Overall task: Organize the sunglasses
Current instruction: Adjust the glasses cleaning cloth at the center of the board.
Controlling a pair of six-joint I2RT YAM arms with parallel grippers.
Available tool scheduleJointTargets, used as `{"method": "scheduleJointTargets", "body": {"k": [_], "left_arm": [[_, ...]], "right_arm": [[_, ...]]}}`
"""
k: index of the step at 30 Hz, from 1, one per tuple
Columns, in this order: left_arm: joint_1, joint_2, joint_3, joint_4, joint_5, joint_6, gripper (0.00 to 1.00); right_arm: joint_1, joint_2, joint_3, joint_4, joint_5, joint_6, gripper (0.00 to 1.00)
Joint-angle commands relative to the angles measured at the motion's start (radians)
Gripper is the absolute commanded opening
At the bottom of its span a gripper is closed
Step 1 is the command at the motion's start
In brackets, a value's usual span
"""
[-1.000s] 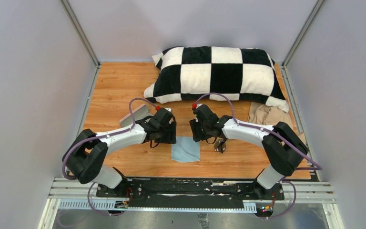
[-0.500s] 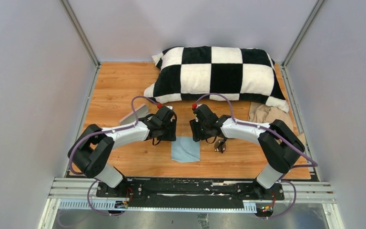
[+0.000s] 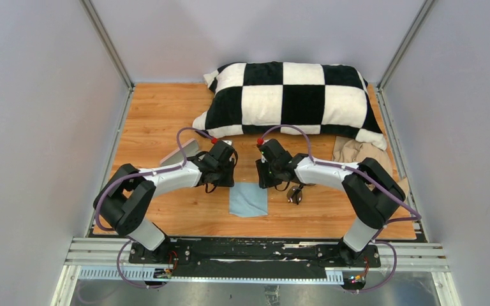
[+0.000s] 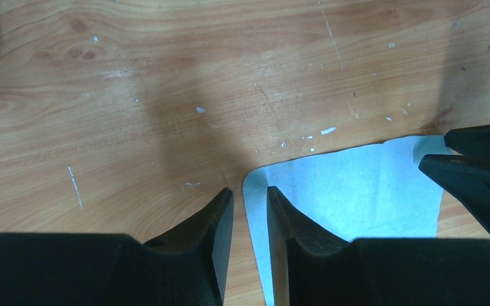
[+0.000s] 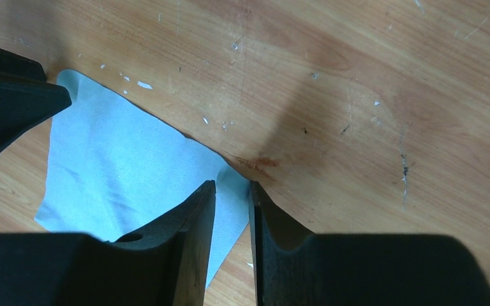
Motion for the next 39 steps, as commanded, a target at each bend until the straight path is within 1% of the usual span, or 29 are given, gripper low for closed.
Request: {"method": "scheduleJointTargets", "body": {"k": [1, 6, 9, 12, 13, 16, 26, 33, 38, 39], "left_arm": [[0.004, 0.017, -0.004, -0.024, 0.013, 0.014, 0.29], [0.004, 0.002, -0.024, 0.003, 0.042, 0.001, 0.15], [0.004, 0.007, -0.021, 0.011, 0.052, 0.001, 0.10], [0.004, 0.016, -0.021, 0.028, 0.091, 0.000, 0.04], [0.004, 0.020, -0.020, 0.031, 0.100, -0.002, 0.00], [0.004, 0.014, -0.023, 0.048, 0.123, -0.003, 0.00], [0.004, -0.080, -0.044, 0.095, 0.157, 0.000, 0.00], [0.004, -0.089, -0.011, 0.080, 0.117, 0.003, 0.00], [0.006, -0.052, 0.039, 0.053, 0.094, 0.010, 0.00], [0.006, -0.046, 0.046, 0.049, 0.092, 0.008, 0.00]], "right_arm": [[0.003, 0.005, -0.017, 0.000, -0.011, 0.017, 0.28], [0.002, 0.001, -0.015, -0.003, 0.005, 0.012, 0.15], [0.002, 0.006, -0.011, -0.005, 0.008, 0.009, 0.07], [0.003, 0.002, -0.014, -0.006, 0.018, 0.012, 0.00], [0.003, -0.001, -0.016, -0.009, 0.022, 0.012, 0.00], [0.002, -0.013, -0.017, -0.015, 0.032, 0.007, 0.00], [0.003, -0.068, -0.016, -0.033, 0.058, -0.001, 0.00], [-0.001, -0.076, 0.006, -0.049, 0.079, -0.018, 0.00], [-0.015, -0.052, 0.024, -0.052, 0.080, -0.035, 0.00], [-0.018, -0.047, 0.027, -0.053, 0.111, -0.039, 0.00]]}}
